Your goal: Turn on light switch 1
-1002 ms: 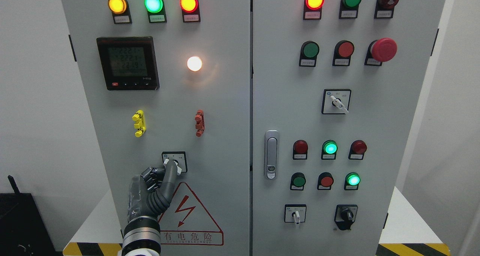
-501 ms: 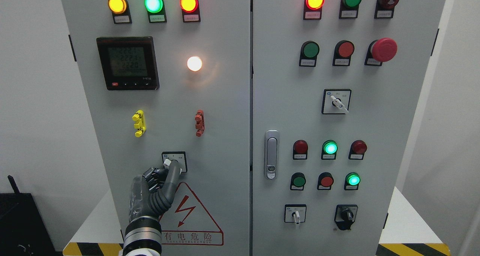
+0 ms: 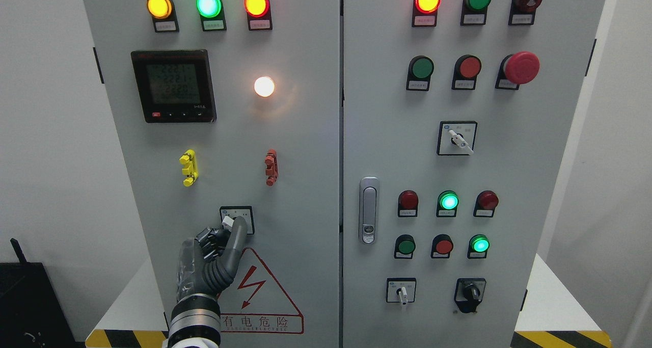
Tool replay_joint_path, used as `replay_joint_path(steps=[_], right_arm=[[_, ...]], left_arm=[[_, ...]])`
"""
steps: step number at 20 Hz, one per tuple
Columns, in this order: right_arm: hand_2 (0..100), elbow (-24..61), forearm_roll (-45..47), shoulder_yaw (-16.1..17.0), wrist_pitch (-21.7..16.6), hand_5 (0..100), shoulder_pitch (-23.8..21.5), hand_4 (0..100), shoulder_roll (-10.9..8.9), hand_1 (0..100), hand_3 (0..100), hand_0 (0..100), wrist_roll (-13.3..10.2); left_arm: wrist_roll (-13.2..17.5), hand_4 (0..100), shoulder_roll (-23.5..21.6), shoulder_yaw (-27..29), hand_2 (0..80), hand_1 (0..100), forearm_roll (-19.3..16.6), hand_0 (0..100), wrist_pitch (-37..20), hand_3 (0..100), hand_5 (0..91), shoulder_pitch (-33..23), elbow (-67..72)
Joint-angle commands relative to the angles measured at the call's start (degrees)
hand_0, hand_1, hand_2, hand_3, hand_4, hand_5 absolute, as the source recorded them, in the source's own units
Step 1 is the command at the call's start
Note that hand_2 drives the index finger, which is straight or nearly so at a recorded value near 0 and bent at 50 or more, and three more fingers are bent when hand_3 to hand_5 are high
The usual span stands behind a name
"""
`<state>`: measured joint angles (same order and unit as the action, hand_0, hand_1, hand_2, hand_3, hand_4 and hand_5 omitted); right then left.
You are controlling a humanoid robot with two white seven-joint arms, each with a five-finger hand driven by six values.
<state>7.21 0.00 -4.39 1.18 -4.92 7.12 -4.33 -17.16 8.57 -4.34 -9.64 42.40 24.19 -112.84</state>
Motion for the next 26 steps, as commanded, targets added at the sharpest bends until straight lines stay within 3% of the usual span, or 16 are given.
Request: replay_joint_path(steps=[1,14,18,20,23,26], right_arm=[[0,0.0,1.4,0.0,0.0,0,0.0,0,0.0,0,0,0,0.0],[0,0.0,1.4,0.0,0.0,0,0.0,0,0.0,0,0,0,0.0],[0,0.0,1.4,0.0,0.0,0,0.0,0,0.0,0,0,0,0.0],[0,0.0,1.4,0.0,0.0,0,0.0,0,0.0,0,0,0,0.0],[0,0.0,1.4,0.0,0.0,0,0.0,0,0.0,0,0,0,0.0],[0,0.0,1.4,0.0,0.0,0,0.0,0,0.0,0,0,0,0.0]], left_arm=[[0.0,80,0.0,-0.7,63.0,46,0.0,25,-0.7,78,66.8,-0.6,-0.6],[-0.1,80,-0.2,-1.3,63.5,44,0.0,16,-0.9,78,66.8,-3.4,-4.1],[-0.1,81,-0.7,-1.4,64.0,46,-0.2,16,-1.8,78,67.7,-6.6,-5.1],[-0.1,81,-1.0,-1.4,64.2,48,-0.2,13,-6.6,78,68.5,-9.8,-5.1],[-0.1,82,-2.0,-1.3,64.2,47,-0.2,12,-19.0,79,69.3,-17.0,-5.0],[0.0,83,-2.9,-1.0,64.4,45,-0.3,11,-25.6,80,69.8,-25.1,-4.8]])
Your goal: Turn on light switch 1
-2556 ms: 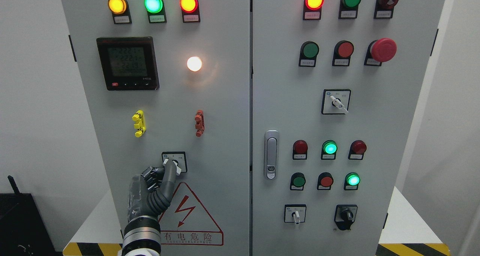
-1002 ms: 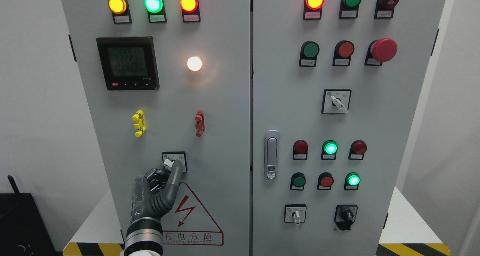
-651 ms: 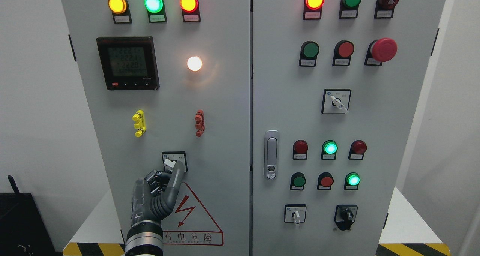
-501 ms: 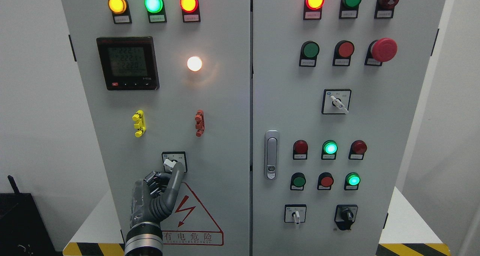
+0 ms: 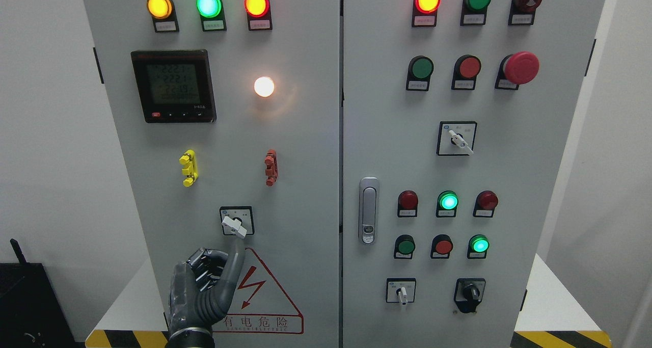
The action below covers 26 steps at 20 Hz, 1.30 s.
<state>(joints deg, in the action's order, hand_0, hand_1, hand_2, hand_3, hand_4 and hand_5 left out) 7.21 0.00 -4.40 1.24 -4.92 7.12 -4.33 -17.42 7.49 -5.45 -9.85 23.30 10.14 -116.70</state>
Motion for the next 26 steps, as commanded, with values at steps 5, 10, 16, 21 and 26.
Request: replay_joint_path(steps=[5,10,16,21,26], right_arm=[[0,0.0,1.4,0.0,0.0,0,0.0,0,0.0,0,0,0,0.0],[0,0.0,1.4,0.0,0.0,0,0.0,0,0.0,0,0,0,0.0],[0,0.0,1.4,0.0,0.0,0,0.0,0,0.0,0,0,0,0.0],[0,0.0,1.4,0.0,0.0,0,0.0,0,0.0,0,0,0,0.0],[0,0.0,1.4,0.0,0.0,0,0.0,0,0.0,0,0,0,0.0]], left_arm=[[2.7,85,-6.4,2.6,61.1,36,4.8,12,-29.8,85,63.8,-27.6,7.1],[6.9,80,-9.2,4.6,53.7,28,12.0,11,-43.7,83,54.9,-32.5,32.6],[23.3,62,-9.0,6.5,28.7,14,12.2,11,-73.0,51,32.3,-27.9,80.9],[29.3,37,-8.6,6.1,4.2,6,11.7,6,-73.8,26,0.0,-21.4,112.9],[30.9,0,-6.5,5.2,0.0,4,11.1,1,-51.3,0,0.0,-15.7,126.7]])
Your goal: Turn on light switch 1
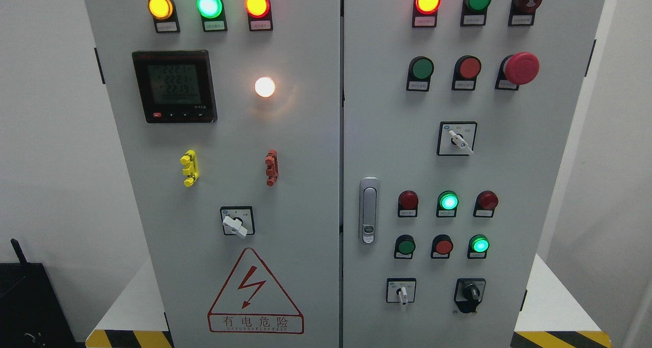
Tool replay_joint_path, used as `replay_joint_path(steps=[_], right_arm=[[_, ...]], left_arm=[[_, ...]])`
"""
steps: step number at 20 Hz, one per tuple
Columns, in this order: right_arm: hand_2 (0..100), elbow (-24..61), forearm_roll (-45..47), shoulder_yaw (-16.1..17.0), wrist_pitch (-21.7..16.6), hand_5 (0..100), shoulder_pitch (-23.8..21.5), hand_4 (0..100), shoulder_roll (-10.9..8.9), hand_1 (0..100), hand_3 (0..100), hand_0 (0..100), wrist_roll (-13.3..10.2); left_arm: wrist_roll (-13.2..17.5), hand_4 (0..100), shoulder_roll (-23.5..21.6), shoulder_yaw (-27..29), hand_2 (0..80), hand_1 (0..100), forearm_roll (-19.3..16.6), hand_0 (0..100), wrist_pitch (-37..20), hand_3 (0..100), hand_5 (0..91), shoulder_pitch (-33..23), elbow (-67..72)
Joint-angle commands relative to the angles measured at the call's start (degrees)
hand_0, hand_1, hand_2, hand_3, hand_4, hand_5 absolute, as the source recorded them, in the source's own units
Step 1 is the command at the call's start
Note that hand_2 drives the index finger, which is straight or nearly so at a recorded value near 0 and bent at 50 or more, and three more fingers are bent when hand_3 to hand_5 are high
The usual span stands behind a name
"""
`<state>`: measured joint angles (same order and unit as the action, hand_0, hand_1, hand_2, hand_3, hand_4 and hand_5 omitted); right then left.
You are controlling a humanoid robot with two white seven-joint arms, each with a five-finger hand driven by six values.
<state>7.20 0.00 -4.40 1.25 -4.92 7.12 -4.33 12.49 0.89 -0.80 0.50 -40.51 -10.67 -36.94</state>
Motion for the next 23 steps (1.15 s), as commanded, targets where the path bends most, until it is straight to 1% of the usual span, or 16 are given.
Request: replay_joint_path(steps=[1,2,3,4,5,6,8,10,23], right_arm=[[0,0.0,1.4,0.0,0.0,0,0.0,0,0.0,0,0,0,0.0],[0,0.0,1.4,0.0,0.0,0,0.0,0,0.0,0,0,0,0.0],[0,0.0,1.4,0.0,0.0,0,0.0,0,0.0,0,0,0,0.0],[0,0.0,1.4,0.0,0.0,0,0.0,0,0.0,0,0,0,0.0],[0,0.0,1.4,0.0,-0.1,0,0.0,0,0.0,0,0,0,0.0],[0,0.0,1.4,0.0,0.0,0,0.0,0,0.0,0,0,0,0.0],[0,0.0,1.4,0.0,0.0,0,0.0,0,0.0,0,0,0,0.0],[0,0.0,1.4,0.0,-0.1,0,0.0,0,0.0,0,0,0,0.0],[0,0.0,1.4,0.0,0.0,0,0.0,0,0.0,0,0,0,0.0]], left_arm=[[0.9,0,0.1,0.5,0.0,4,0.7,1,17.6,0,0.0,5.3,46.8],[0.9,0,0.1,0.4,0.0,4,0.7,2,22.8,0,0.0,5.5,46.4],[0.8,0,0.1,0.4,0.0,4,0.7,4,26.8,0,0.0,6.1,45.8],[0.5,0,0.2,0.4,0.0,3,0.7,4,29.5,0,0.0,6.6,45.5],[-0.9,0,0.3,0.4,0.0,2,0.7,4,31.4,0,0.0,6.8,45.3],[-3.1,0,0.9,0.4,0.0,0,0.8,4,32.0,0,0.0,7.2,45.0],[-6.8,0,2.4,0.4,0.0,0,0.7,4,31.7,0,0.0,7.6,44.9],[-8.4,0,3.1,0.4,0.0,0,0.7,5,31.8,0,0.0,7.8,43.5],[-8.5,0,3.2,0.7,0.0,0,1.1,6,31.7,0,0.0,7.9,40.4]])
